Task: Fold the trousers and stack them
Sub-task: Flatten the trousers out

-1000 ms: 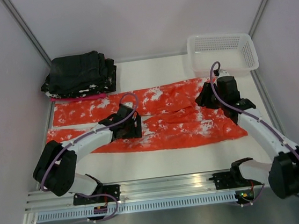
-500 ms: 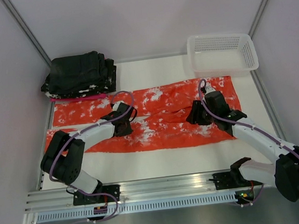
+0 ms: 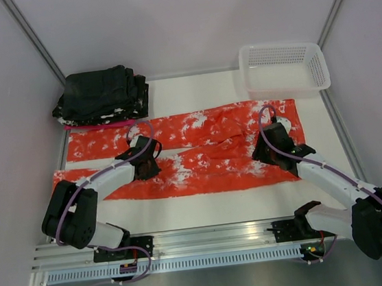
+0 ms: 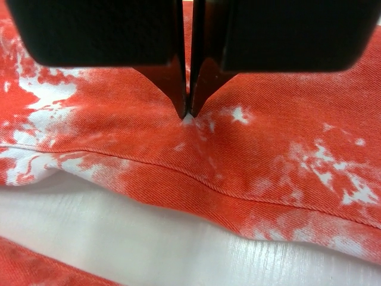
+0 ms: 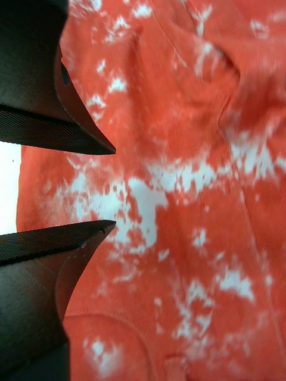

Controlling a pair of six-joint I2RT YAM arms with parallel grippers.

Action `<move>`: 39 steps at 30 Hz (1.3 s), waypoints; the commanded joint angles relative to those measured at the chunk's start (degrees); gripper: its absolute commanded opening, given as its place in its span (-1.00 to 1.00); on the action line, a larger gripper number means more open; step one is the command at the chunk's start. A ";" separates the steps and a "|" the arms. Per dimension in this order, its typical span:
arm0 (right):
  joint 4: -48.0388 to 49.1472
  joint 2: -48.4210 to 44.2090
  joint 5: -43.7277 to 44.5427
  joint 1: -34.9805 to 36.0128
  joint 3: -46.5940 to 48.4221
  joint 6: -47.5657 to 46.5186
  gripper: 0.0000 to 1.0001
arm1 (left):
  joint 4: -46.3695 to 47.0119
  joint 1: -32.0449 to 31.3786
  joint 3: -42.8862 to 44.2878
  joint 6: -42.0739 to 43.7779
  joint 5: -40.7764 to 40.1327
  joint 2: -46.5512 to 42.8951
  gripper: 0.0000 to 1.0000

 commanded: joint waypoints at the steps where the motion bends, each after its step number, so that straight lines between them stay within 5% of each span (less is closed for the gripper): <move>1: -3.87 -1.98 7.00 -0.02 -1.51 6.22 0.09 | -2.43 0.36 -1.27 0.89 2.66 -1.48 -0.95; 4: -4.84 -4.26 5.09 -2.56 -4.67 10.43 0.06 | -0.94 0.36 -2.06 5.01 7.66 -4.73 -0.95; 7: -3.70 -7.77 1.92 -6.70 -9.15 13.43 0.04 | -0.59 -0.60 -1.54 8.35 13.55 -7.54 -0.74; 11: -4.57 -11.73 3.92 -8.64 -11.62 15.80 0.02 | -3.74 -1.93 2.76 9.41 15.13 -11.06 0.29; 13: -5.19 -11.74 5.16 -10.39 -12.85 17.30 -0.02 | -5.24 -2.10 4.96 10.29 15.49 -13.51 0.40; 18: -4.75 -8.84 2.53 -16.18 -14.17 17.05 -0.14 | -8.93 -2.10 6.82 8.81 11.65 -17.04 0.47; 26: -8.36 -9.09 0.77 -30.07 -15.66 15.02 -0.26 | -12.80 1.67 -1.88 -7.71 7.32 -22.83 0.62; 32: -10.99 -8.31 1.73 -36.75 -13.21 15.20 -0.29 | -13.59 9.93 -5.22 -9.40 6.97 -30.92 0.63; 39: -7.31 -4.27 -8.11 -53.08 -15.14 10.36 -0.39 | -18.07 13.01 -4.34 -10.44 6.18 -26.98 0.72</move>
